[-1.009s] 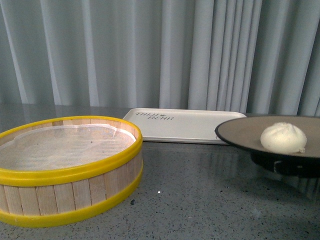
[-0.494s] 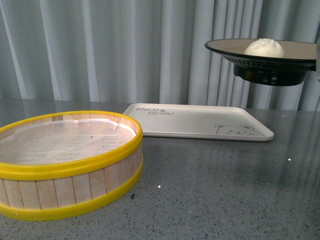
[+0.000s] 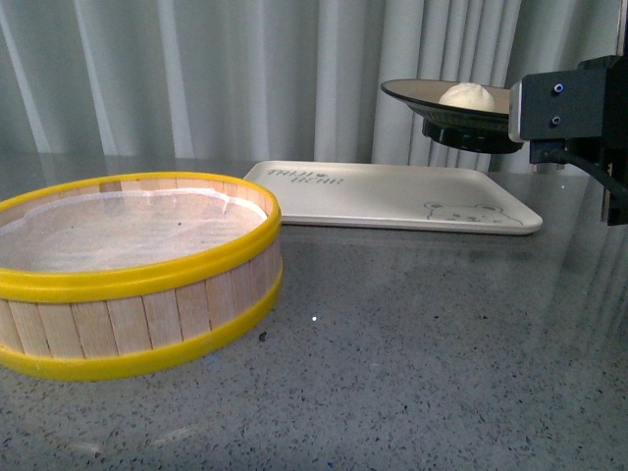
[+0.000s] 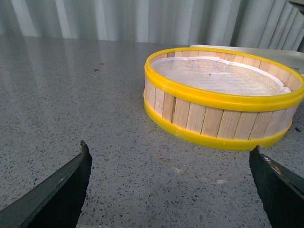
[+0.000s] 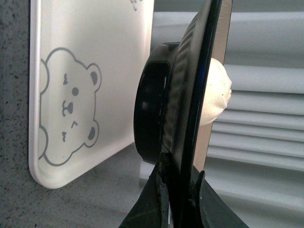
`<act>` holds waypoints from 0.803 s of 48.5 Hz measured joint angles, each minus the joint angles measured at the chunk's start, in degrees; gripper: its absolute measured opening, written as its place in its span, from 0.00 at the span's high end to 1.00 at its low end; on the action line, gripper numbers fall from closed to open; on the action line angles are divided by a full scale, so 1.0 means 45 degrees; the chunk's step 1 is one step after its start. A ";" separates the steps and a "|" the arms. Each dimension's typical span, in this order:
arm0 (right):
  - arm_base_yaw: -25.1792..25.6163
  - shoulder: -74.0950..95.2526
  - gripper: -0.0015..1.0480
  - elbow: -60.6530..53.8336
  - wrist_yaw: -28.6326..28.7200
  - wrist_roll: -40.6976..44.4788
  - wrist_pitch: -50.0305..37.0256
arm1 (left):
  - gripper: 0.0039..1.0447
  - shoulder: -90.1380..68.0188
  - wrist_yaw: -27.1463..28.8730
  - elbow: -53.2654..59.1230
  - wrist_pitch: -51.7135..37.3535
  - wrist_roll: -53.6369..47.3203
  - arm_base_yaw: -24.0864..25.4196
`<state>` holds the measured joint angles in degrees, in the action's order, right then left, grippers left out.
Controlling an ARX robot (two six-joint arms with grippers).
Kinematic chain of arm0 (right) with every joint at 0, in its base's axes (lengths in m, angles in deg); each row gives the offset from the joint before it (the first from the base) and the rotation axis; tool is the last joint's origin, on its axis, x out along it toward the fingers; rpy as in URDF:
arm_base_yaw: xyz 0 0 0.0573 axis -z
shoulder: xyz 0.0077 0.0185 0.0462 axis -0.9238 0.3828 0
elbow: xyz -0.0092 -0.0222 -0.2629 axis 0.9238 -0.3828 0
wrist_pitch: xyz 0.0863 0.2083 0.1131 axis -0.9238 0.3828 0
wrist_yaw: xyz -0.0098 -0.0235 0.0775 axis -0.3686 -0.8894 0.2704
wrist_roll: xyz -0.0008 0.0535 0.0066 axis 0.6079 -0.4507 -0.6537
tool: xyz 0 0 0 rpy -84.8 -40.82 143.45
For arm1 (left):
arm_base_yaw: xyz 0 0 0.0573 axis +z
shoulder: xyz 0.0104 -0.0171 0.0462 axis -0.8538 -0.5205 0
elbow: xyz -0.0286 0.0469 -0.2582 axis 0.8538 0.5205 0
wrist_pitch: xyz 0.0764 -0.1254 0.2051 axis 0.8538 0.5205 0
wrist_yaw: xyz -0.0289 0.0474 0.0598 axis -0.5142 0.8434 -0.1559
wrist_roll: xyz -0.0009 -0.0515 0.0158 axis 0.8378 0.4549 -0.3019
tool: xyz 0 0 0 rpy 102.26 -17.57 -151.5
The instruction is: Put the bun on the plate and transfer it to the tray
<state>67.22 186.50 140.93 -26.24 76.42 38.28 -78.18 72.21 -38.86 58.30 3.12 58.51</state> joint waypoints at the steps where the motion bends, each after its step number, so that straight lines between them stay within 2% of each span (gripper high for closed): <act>1: 0.0024 0.0092 0.97 0.0073 0.0039 0.0024 0.0029 | 0.06 0.0000 0.0000 0.0000 0.0000 -0.0005 0.0000; 17: 0.0296 0.1783 0.97 0.1277 0.0155 0.0359 0.0495 | 0.06 0.0000 0.0000 0.0000 0.0000 -0.0005 0.0000; 39: 0.0005 0.3196 0.97 0.3274 0.0359 0.0627 0.1593 | 0.06 0.0000 0.0000 0.0000 0.0000 -0.0005 0.0000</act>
<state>67.24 200.89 155.66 -24.63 79.24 45.44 -78.18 72.21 -38.86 58.30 3.10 58.51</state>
